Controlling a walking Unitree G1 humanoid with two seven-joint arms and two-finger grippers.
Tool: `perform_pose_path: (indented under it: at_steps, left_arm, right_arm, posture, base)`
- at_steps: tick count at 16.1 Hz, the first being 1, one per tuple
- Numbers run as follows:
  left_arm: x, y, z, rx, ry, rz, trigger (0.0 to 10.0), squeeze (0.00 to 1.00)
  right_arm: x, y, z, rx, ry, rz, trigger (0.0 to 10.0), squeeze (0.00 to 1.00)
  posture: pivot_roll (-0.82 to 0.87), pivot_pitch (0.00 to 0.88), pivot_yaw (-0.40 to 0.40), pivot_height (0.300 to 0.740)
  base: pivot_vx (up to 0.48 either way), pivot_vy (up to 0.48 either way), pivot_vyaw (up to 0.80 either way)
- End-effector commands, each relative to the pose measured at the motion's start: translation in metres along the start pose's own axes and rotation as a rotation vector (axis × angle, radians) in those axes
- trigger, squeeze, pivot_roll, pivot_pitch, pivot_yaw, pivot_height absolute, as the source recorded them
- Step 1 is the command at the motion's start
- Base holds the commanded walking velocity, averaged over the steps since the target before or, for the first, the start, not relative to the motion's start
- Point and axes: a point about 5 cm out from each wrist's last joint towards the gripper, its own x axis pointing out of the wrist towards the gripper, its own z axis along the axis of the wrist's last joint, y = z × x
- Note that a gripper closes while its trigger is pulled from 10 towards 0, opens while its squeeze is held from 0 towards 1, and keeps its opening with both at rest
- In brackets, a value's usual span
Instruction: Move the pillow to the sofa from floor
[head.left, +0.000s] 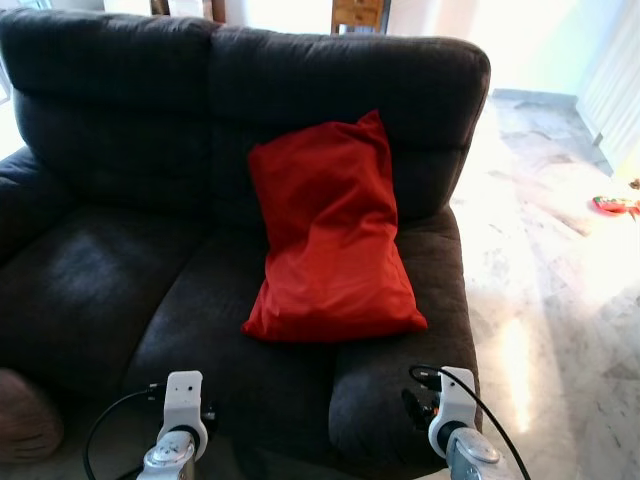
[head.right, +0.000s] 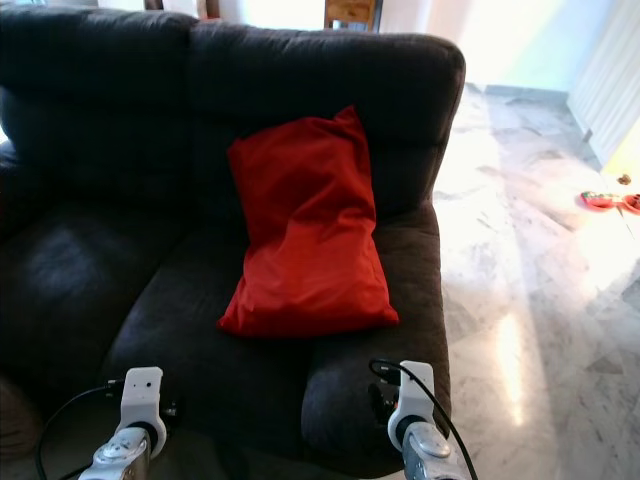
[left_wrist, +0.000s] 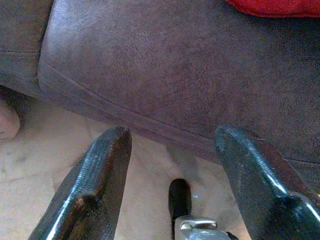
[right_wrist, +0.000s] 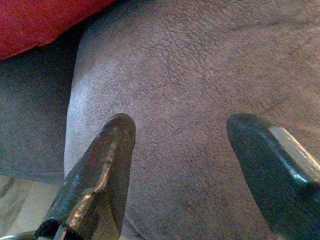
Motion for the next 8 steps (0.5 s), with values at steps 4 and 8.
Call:
perform_pose_path:
  at_steps: [4, 8]
  left_arm:
    - [0.0001, -0.0001, 0.0002, 0.017, 0.000, -0.008, 10.0, 0.00]
    - [0.0002, -0.0007, 0.0004, 0.018, 0.001, -0.011, 10.0, 0.00]
  right_arm:
    - [-0.0002, 0.0000, -0.0006, -0.003, 0.001, -0.001, 10.0, 0.00]
    - [-0.0002, -0.0001, -0.0007, -0.003, 0.001, -0.001, 10.0, 0.00]
  posture:
    - [0.12, 0.106, -0.054, 0.740]
    - [0.12, 0.105, -0.054, 0.740]
  base:
    - [0.000, 0.000, 0.00]
    - [0.000, 0.000, 0.00]
